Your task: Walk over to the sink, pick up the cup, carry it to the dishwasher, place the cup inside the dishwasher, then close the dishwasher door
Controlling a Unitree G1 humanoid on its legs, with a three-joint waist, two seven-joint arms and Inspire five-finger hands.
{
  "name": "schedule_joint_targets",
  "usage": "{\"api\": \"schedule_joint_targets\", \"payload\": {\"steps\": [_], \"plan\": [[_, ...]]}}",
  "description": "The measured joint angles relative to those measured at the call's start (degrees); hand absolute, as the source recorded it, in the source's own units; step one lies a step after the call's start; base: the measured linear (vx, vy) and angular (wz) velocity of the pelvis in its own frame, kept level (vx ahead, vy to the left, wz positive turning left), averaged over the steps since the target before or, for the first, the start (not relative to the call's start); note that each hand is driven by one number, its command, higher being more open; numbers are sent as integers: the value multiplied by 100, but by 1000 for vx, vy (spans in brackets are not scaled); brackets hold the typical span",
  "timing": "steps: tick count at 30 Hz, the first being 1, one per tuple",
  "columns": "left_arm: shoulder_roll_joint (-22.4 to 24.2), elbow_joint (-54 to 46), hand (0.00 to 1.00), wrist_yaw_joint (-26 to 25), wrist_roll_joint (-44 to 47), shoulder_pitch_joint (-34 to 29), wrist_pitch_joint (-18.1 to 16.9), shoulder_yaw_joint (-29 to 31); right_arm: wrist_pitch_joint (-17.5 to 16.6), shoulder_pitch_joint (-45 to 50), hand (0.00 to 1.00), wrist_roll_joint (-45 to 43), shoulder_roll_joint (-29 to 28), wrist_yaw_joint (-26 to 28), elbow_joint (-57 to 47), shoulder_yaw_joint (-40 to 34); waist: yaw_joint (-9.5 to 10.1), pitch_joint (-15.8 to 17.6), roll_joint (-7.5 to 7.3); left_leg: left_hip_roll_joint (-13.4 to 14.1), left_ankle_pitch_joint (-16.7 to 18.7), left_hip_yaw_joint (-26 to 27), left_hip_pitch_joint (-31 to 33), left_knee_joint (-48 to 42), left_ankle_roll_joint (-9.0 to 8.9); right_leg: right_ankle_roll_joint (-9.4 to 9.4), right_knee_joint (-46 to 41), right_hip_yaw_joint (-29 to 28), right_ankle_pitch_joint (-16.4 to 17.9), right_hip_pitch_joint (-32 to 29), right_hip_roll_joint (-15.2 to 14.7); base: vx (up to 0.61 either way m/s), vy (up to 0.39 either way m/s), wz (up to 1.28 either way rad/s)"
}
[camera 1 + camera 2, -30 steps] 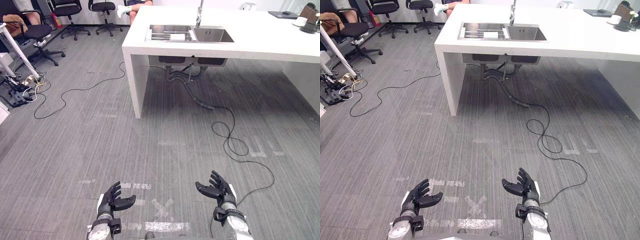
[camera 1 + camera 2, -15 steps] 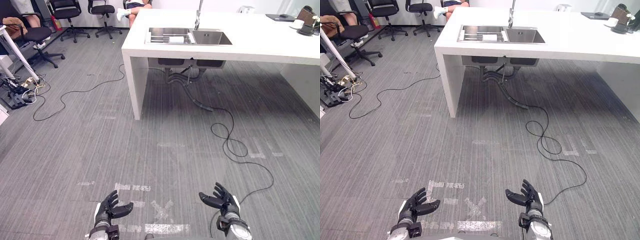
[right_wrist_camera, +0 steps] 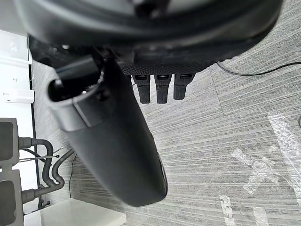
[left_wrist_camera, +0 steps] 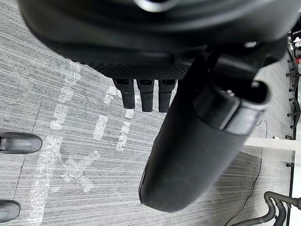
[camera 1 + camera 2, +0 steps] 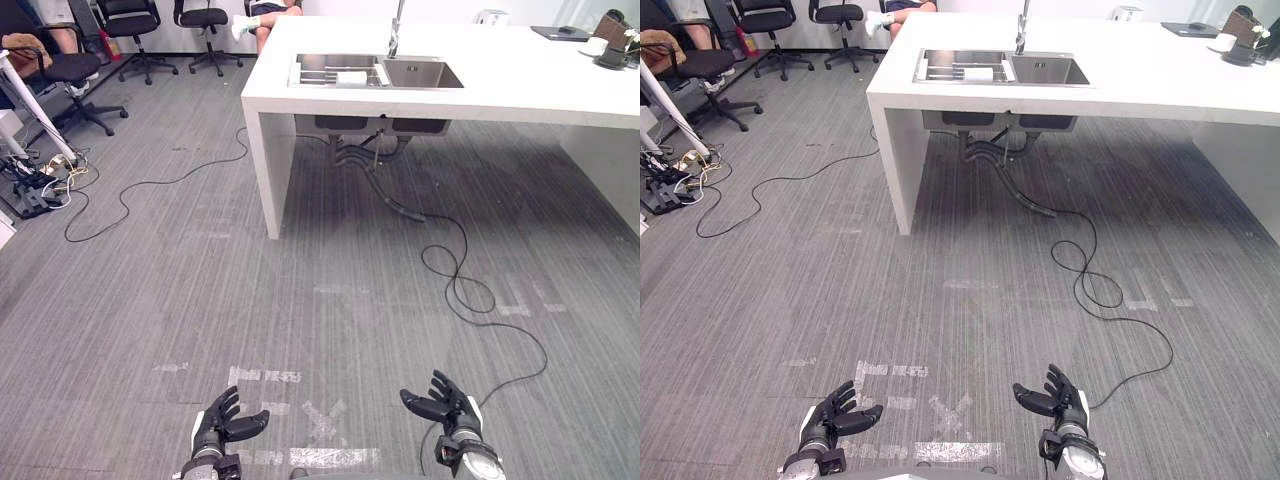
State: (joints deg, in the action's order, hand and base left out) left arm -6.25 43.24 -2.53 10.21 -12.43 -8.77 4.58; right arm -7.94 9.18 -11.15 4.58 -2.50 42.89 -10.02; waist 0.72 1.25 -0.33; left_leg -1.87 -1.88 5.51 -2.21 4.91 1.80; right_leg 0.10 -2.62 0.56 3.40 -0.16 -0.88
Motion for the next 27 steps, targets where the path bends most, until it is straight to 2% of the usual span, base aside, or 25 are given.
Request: {"api": "schedule_joint_targets", "payload": {"steps": [5,11,15,16,18,19,21,23,24,25,26,27], "plan": [[0,-65,90,7,106,0,6,-36,14,-18,90,0,21,-20,-1,-90,6,8,12,0,84,60,37,-38,-17,9,-2,-64,8,-44,2,2,1,-8],[17,-495,90,5,117,-20,26,-65,84,-258,90,4,57,-112,-29,-93,73,65,46,31,660,306,526,-904,33,76,-207,-315,117,-300,-16,45,19,-20],[18,-914,90,4,194,-12,25,-65,90,-425,90,6,185,-176,-64,-99,102,198,50,7,1257,344,780,-1711,121,220,-1135,-355,717,-609,-98,94,53,-4],[26,-960,90,2,226,26,25,-69,90,-488,90,6,233,-200,-89,-102,98,294,90,11,1487,345,755,-1916,184,421,-1839,-315,895,-819,-110,105,72,-5],[9,-1015,90,-7,228,27,25,-79,91,-506,90,6,214,-231,-139,-98,97,383,121,22,1581,313,572,-1943,218,482,-2950,-176,917,-1233,-125,148,63,5],[-25,-1053,90,-21,235,31,26,-111,100,-495,90,6,187,-234,-191,-93,75,505,100,7,1642,274,365,-1974,294,552,-3815,27,1004,-1549,-208,251,56,14],[-27,-1062,90,-42,316,25,31,-189,123,-395,90,7,184,-235,-372,-83,75,536,100,-10,1839,207,110,-2011,295,434,-4223,305,1219,-1853,-321,316,50,21],[-31,-1138,90,-94,338,115,30,-253,104,-445,90,6,210,-237,-537,-82,-38,560,82,-53,1922,-33,-148,-1869,268,357,-3926,592,1325,-2306,-348,403,10,48],[-27,-1137,90,-96,341,187,31,-272,104,-475,90,6,235,-238,-532,-83,-59,594,103,-18,1930,-88,-214,-1820,250,325,-3713,619,1305,-2386,-327,427,-51,56],[-17,-1137,90,-99,342,314,26,-287,107,-522,90,7,285,-237,-508,-83,-65,630,135,58,1985,-183,-342,-1720,151,246,-3132,639,1134,-2523,-188,556,-86,51],[-31,-1134,90,-107,342,376,20,-292,109,-525,90,7,287,-237,-505,-81,-69,612,84,65,2099,-248,-477,-1694,-43,63,-2371,623,486,-2519,-79,503,-93,49],[-48,-1132,90,-109,342,373,20,-291,109,-493,90,7,285,-237,-504,-74,-79,580,9,23,2185,-295,-567,-1699,-152,-61,-2064,609,11,-2483,-121,569,-140,41]]}}
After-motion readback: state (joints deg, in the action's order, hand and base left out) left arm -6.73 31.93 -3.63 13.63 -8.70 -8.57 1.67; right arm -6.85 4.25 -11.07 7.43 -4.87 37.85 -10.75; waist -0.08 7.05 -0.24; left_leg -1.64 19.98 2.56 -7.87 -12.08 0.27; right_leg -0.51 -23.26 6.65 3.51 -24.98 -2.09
